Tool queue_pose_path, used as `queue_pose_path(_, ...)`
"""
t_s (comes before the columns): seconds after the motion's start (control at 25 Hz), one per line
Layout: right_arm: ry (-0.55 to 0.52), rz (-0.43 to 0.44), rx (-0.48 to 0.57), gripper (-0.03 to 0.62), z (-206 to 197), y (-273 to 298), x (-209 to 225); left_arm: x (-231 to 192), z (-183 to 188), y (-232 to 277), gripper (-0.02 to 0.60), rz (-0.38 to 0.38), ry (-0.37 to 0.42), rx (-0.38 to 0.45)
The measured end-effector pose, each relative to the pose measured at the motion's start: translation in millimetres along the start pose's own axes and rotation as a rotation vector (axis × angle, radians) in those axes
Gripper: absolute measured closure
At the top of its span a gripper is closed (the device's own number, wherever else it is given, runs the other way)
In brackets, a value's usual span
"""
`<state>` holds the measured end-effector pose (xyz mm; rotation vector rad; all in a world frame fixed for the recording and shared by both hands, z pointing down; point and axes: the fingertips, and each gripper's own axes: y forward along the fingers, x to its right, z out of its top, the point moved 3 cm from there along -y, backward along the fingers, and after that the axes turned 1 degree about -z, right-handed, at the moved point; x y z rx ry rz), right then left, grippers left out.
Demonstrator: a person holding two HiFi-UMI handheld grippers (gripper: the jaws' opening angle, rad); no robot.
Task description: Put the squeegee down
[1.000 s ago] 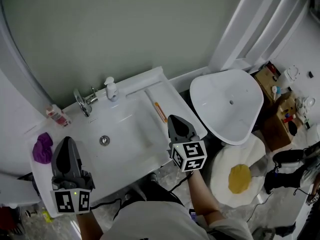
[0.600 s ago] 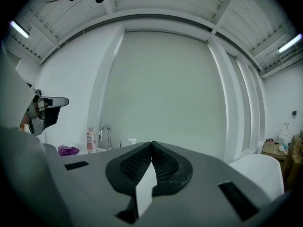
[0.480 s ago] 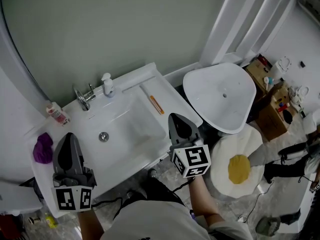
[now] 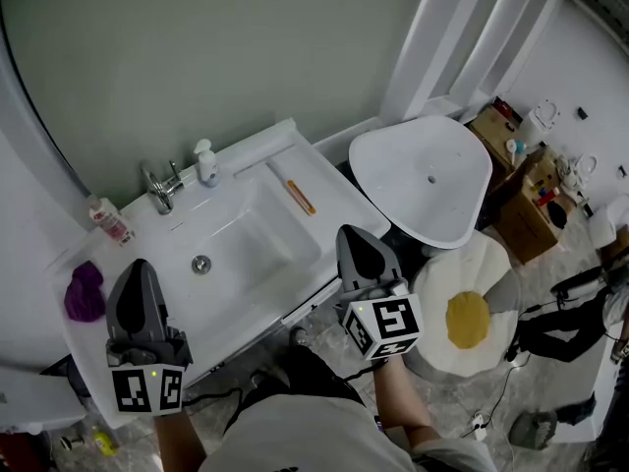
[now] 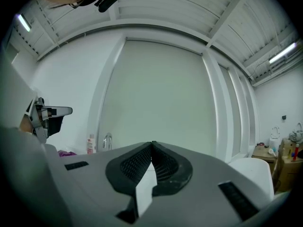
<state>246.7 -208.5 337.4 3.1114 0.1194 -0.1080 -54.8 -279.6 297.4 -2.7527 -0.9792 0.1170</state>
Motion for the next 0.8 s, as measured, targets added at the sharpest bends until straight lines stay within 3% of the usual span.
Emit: queue_pose_path(0.8, 0.006, -0.023, 0.047, 0.592, 15, -32, -23, -6, 7, -26, 0.574, -0.007, -0.026, 0.022)
